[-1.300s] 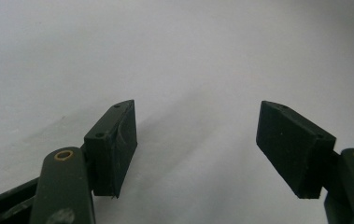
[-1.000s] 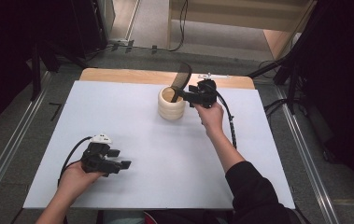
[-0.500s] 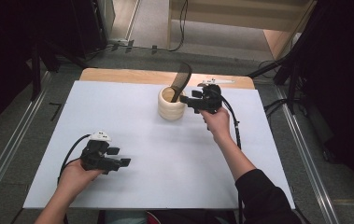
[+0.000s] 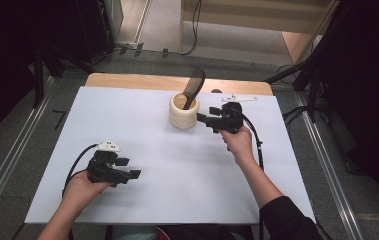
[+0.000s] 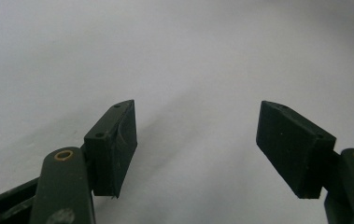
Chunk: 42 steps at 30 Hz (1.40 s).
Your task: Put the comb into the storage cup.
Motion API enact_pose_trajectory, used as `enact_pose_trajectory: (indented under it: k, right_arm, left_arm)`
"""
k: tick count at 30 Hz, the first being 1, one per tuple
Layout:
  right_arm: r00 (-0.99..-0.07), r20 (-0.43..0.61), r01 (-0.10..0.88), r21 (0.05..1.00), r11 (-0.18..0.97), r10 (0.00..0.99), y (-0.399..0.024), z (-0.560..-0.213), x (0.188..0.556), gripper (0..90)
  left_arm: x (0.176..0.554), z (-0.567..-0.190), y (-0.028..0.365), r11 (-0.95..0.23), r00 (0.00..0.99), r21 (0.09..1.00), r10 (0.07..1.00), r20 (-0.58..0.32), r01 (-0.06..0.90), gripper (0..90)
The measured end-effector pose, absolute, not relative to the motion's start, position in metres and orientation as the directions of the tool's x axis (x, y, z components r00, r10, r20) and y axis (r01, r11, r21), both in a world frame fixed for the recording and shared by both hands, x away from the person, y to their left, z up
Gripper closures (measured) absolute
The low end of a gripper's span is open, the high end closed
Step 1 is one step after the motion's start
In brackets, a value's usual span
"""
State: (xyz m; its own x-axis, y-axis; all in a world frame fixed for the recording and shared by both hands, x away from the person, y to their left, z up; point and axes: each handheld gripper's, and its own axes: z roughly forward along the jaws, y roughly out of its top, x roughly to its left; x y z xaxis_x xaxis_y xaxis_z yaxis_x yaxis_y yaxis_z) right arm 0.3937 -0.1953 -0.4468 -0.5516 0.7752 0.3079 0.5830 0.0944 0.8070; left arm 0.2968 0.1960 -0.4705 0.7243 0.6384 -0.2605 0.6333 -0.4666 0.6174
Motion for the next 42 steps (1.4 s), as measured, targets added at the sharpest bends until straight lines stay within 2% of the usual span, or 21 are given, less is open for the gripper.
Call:
enact_pose_trajectory:
  k: [23, 42]
  right_arm:
    - [-0.607, 0.273, 0.545, 0.827, 0.140, 0.746, -0.202, -0.452, 0.352, 26.4]
    - [-0.638, 0.292, 0.543, 0.827, 0.147, 0.712, -0.208, -0.459, 0.321, 25.0]
  left_arm:
    - [0.298, -0.470, 0.196, -0.471, 0.729, 0.618, 0.633, -0.259, 0.629, 30.0]
    - [0.296, -0.469, 0.195, -0.467, 0.735, 0.623, 0.619, -0.276, 0.628, 29.9]
